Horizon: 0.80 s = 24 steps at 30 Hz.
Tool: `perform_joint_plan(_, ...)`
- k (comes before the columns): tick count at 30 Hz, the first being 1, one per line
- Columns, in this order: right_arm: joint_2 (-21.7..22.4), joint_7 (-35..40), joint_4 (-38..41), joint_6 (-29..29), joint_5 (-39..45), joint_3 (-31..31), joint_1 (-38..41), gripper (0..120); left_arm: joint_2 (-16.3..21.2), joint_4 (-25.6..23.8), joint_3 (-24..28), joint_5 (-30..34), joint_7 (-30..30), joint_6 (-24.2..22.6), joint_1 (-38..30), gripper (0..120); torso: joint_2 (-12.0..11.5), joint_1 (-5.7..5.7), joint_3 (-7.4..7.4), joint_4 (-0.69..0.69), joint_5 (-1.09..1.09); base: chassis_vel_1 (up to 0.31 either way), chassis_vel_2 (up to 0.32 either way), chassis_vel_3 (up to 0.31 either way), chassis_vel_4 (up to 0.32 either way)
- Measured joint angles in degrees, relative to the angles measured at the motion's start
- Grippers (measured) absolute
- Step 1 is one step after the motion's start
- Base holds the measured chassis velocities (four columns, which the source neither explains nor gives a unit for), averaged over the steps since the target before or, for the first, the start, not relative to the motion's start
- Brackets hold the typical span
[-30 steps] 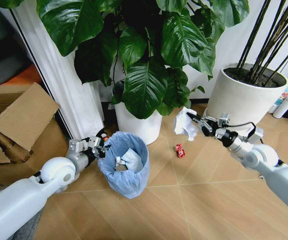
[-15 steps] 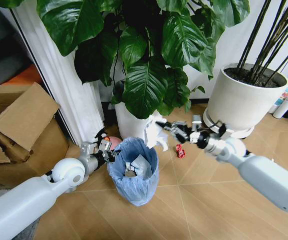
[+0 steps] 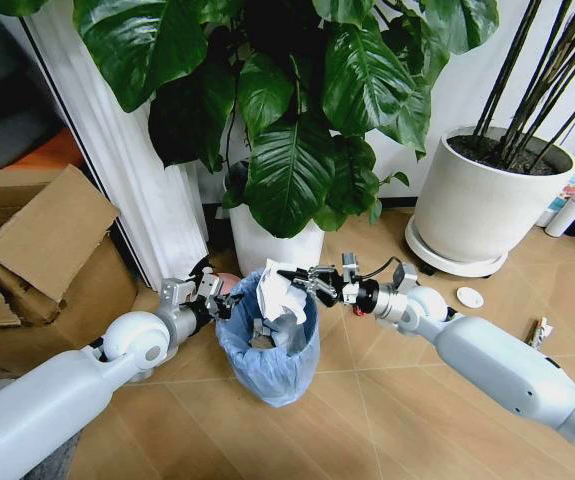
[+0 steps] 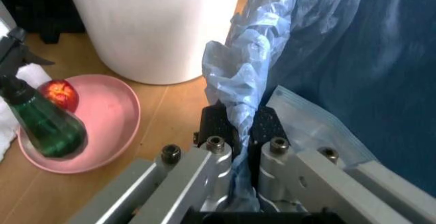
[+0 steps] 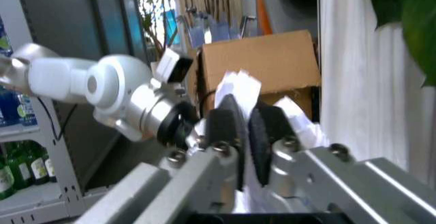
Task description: Pick up the trash bin and place the garbage on the floor into it.
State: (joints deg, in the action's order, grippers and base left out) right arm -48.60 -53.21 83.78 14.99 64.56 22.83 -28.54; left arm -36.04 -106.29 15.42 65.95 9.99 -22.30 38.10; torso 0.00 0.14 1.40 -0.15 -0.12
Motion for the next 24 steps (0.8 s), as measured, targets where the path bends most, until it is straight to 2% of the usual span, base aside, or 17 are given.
perform_joint_plan(2, -0.25, 0.00, -0.33, 0.01, -0.33, 0.38, 0.12, 11, 0.03, -0.11, -0.15, 0.08, 0.00, 0.00, 0.03, 0, 0.00, 0.00, 0.00, 0.00, 0.01, 0.000, 0.000, 0.000, 0.000)
perform_joint_plan(4, -0.79, 0.00, -1.00, 0.04, -1.06, 1.18, 0.47, 21, 0.12, -0.36, -0.42, 0.28, 0.01, -0.03, 0.16, 0, 0.00, 0.00, 0.00, 0.00, 0.00, 0.000, 0.000, 0.000, 0.000)
perform_joint_plan(5, -0.79, 0.00, -1.00, 0.04, -1.06, 1.18, 0.47, 21, 0.12, -0.36, -0.42, 0.28, 0.01, -0.03, 0.16, 0, 0.00, 0.00, 0.00, 0.00, 0.00, 0.000, 0.000, 0.000, 0.000)
perform_joint_plan(8, -1.35, 0.00, -1.59, 0.07, -1.57, 1.72, 0.81, 37, 0.35, -0.46, -0.94, 0.36, 0.02, -0.07, 0.65, 0, 0.00, 0.00, 0.00, 0.00, 0.00, 0.000, 0.000, 0.000, 0.000)
perform_joint_plan(10, -1.44, 0.03, -1.68, 0.10, -1.59, 1.72, 0.87, 41, 0.46, -0.47, -1.11, 0.37, 0.02, -0.07, 0.82, 0, 0.00, 0.00, 0.00, 0.00, 0.00, 0.000, 0.000, 0.000, 0.000)
perform_joint_plan(12, -1.63, 0.25, -1.72, 0.17, -1.55, 1.50, 0.91, 51, 0.68, -0.52, -1.54, 0.36, 0.02, -0.07, 1.24, 0, 0.00, 0.00, 0.00, 0.00, 0.01, 0.000, 0.000, 0.000, 0.000)
perform_joint_plan(14, -1.66, 0.41, -1.72, 0.22, -1.52, 1.37, 0.91, 53, 0.70, -0.53, -1.62, 0.36, 0.02, -0.07, 1.32, 0, 0.00, 0.00, 0.00, 0.00, 0.01, 0.000, 0.000, 0.000, 0.000)
perform_joint_plan(18, -1.94, 4.40, -2.29, 1.89, -2.24, -5.27, -1.86, 72, 0.22, -0.10, -6.09, -0.38, 0.90, -0.15, 3.69, 0, 0.00, 0.00, 0.00, 0.02, 0.02, 0.000, 0.000, 0.000, 0.000)
perform_joint_plan(20, -1.94, 4.40, -2.29, 1.89, -2.24, -5.27, -1.86, 72, 0.22, -0.10, -6.09, -0.38, 0.90, -0.15, 3.69, 0, 0.00, 0.00, 0.00, 0.02, 0.02, 0.000, 0.000, 0.000, 0.000)
perform_joint_plan(21, -1.55, 4.96, -2.59, 1.98, -2.37, -7.93, -3.05, 77, -0.01, -0.03, -8.06, -0.27, 1.27, -0.26, 4.50, 0, 0.00, 0.00, 0.00, 0.02, 0.02, 0.000, 0.000, 0.000, 0.000)
perform_joint_plan(22, 0.83, 7.21, -3.33, 2.11, -2.90, -14.49, -6.37, 91, 0.29, -0.60, -13.69, -0.25, 1.92, -0.50, 8.04, 0, 0.00, 0.00, 0.00, -0.04, 0.00, 0.000, 0.000, 0.000, 0.000)
perform_joint_plan(24, 2.04, 11.19, -3.48, 2.20, -3.72, -17.85, -8.99, 98, 0.79, -1.64, -16.79, -0.30, 2.32, -0.55, 11.13, 0, 0.01, 0.00, 0.00, 0.01, 0.01, 0.000, 0.000, 0.000, 0.000)
